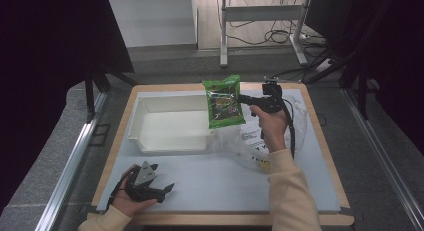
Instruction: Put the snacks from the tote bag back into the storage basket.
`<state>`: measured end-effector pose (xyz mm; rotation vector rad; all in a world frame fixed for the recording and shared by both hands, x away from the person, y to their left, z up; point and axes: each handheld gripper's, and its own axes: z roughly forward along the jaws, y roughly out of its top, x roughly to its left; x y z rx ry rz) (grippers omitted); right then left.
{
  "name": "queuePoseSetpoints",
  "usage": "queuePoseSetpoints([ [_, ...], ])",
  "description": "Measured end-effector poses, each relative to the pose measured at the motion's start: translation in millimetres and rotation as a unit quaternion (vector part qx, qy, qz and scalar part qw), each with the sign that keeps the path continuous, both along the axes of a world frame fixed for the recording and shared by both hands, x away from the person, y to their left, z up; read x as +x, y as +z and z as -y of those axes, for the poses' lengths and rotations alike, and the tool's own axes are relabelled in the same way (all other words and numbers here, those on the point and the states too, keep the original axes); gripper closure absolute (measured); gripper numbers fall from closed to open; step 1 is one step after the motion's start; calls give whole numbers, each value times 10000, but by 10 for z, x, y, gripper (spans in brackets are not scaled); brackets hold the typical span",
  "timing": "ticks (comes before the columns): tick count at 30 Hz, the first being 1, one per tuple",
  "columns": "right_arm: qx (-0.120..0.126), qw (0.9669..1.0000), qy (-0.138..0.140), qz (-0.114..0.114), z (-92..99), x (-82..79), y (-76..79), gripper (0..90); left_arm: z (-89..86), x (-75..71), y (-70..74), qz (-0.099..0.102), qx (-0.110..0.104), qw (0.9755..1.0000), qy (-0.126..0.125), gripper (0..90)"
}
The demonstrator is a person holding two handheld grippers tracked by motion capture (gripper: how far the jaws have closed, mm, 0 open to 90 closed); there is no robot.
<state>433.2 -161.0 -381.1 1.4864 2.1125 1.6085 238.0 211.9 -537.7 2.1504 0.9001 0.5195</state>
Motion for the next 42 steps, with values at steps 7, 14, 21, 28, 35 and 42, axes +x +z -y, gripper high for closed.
queuePoseSetpoints([
  [7, 14, 10000, 44, -19, -81, 18, -7, 900, -2, 2, 1, -5, 18, 10000, -11, 126],
  [14, 39, 10000, 82, 0, -149, 25, 2, 900, -5, 4, 2, -2, 22, 10000, -15, 126],
  [21, 77, 9999, 115, 8, -203, 24, 2, 900, -8, 3, 3, 16, 14, 10000, -13, 126],
  [28, 96, 9997, 210, -22, -254, 34, -13, 900, -10, 5, 3, 15, 16, 10000, -12, 126],
  [35, 99, 9995, 294, -26, -344, 36, -19, 900, -11, 4, 4, 15, 12, 10000, -11, 126],
  [42, 104, 9994, 338, -48, -388, 45, -41, 900, -13, 5, 5, 17, 2, 10000, -7, 126],
])
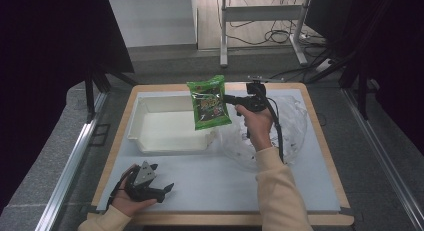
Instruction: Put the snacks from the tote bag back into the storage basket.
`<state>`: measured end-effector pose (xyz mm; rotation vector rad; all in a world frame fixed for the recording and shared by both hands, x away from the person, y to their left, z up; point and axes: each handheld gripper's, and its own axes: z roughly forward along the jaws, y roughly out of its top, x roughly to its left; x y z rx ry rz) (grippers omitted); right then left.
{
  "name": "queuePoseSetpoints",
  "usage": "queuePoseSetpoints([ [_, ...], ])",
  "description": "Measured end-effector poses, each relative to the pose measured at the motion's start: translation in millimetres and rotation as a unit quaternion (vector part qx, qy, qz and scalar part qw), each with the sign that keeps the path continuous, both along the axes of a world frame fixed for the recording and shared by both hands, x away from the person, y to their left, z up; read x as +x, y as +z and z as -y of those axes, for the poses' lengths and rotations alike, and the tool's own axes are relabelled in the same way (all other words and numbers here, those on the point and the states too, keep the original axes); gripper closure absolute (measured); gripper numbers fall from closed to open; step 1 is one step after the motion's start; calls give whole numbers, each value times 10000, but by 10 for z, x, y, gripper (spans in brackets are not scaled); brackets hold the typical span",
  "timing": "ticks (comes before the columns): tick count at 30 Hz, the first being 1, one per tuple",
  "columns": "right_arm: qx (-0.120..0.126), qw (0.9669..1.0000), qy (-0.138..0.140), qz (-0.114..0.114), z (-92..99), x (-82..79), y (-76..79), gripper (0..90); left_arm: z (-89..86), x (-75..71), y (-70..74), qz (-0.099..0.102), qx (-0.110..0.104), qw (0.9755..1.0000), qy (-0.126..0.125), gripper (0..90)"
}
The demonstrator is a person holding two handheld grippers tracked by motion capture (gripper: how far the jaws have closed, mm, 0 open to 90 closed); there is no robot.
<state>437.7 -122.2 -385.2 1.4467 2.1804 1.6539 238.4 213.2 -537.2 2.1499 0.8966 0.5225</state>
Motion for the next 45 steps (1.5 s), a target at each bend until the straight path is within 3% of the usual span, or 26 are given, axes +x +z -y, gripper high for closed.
queuePoseSetpoints([
  [26, -17, 9999, 135, -31, -260, 21, -59, 900, 6, -6, 4, 1, -11, 10000, -7, 126],
  [45, -21, 9998, 175, -133, -483, 78, -187, 900, 10, -8, 6, 10, 4, 10000, -33, 126],
])
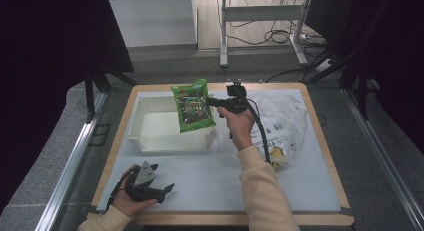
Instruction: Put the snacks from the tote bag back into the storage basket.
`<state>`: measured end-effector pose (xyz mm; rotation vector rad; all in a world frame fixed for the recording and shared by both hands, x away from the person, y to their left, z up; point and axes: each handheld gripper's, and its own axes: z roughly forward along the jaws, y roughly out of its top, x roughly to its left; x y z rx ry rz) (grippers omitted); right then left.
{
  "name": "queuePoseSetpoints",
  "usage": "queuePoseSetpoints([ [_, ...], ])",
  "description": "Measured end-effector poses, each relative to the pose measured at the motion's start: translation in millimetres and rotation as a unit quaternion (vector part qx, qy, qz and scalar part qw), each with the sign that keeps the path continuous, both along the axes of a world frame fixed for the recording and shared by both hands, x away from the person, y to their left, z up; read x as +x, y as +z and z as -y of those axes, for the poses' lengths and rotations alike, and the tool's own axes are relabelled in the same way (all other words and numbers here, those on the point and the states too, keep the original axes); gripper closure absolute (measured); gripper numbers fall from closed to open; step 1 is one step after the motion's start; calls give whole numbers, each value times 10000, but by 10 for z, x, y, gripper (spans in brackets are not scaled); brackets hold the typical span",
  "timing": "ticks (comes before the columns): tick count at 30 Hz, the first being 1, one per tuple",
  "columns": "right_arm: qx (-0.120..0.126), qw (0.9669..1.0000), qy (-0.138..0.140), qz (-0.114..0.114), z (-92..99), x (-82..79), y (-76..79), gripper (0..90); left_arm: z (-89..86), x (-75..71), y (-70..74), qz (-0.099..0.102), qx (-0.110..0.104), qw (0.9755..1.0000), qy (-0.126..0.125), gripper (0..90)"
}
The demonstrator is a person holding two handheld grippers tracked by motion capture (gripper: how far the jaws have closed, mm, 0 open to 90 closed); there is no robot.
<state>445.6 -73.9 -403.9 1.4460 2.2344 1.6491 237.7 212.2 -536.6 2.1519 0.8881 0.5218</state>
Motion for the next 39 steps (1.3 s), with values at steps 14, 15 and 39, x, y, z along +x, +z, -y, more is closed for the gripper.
queuePoseSetpoints([
  [14, -5, 10000, 64, -31, -133, 11, -56, 900, 0, 1, 1, -5, 3, 10000, 2, 126],
  [15, -12, 10000, 74, -34, -141, 11, -57, 900, 0, 1, 1, -5, 3, 10000, 2, 126],
  [39, -53, 9999, 108, -44, -364, 34, -75, 900, -5, 1, 6, 3, -14, 10000, -2, 126],
])
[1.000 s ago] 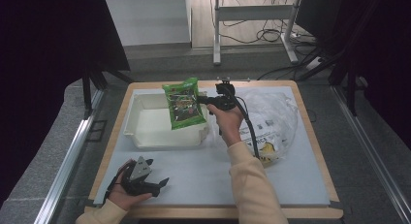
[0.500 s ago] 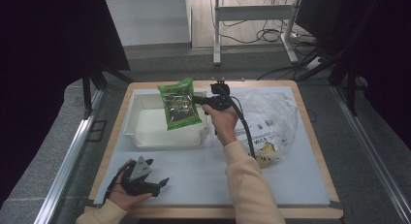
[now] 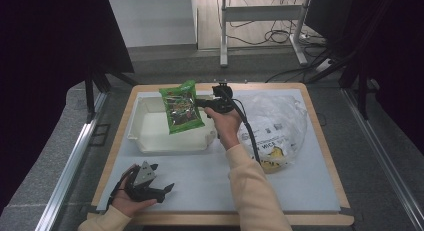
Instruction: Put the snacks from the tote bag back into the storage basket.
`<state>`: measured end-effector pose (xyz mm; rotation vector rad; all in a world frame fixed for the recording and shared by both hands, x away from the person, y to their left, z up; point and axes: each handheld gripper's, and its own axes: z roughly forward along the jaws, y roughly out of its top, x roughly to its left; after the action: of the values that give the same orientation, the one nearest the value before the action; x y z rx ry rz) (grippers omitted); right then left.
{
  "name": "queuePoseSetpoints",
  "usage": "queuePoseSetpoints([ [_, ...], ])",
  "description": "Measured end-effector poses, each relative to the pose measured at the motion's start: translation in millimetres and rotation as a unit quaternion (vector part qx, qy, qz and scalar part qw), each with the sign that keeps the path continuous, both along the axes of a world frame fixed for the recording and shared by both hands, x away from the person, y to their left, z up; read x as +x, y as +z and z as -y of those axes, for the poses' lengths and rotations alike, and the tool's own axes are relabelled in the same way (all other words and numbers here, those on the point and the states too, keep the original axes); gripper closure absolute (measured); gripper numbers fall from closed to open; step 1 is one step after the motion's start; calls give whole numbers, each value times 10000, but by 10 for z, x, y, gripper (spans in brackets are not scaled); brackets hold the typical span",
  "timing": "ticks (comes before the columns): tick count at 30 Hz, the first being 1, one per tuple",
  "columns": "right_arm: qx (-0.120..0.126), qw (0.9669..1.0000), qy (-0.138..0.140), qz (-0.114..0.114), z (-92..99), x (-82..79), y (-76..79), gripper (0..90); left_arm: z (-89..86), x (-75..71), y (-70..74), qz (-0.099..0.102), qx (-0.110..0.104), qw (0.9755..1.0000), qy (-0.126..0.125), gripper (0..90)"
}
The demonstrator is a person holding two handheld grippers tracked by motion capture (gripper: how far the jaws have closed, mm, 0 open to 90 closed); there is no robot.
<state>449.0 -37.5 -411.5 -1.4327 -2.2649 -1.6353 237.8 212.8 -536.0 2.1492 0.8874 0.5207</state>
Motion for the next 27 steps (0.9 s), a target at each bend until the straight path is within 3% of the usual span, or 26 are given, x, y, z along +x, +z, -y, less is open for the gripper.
queuePoseSetpoints([
  [27, -210, 9997, 88, -98, -362, 36, -133, 900, -9, -3, 8, -17, -67, 10000, 11, 126],
])
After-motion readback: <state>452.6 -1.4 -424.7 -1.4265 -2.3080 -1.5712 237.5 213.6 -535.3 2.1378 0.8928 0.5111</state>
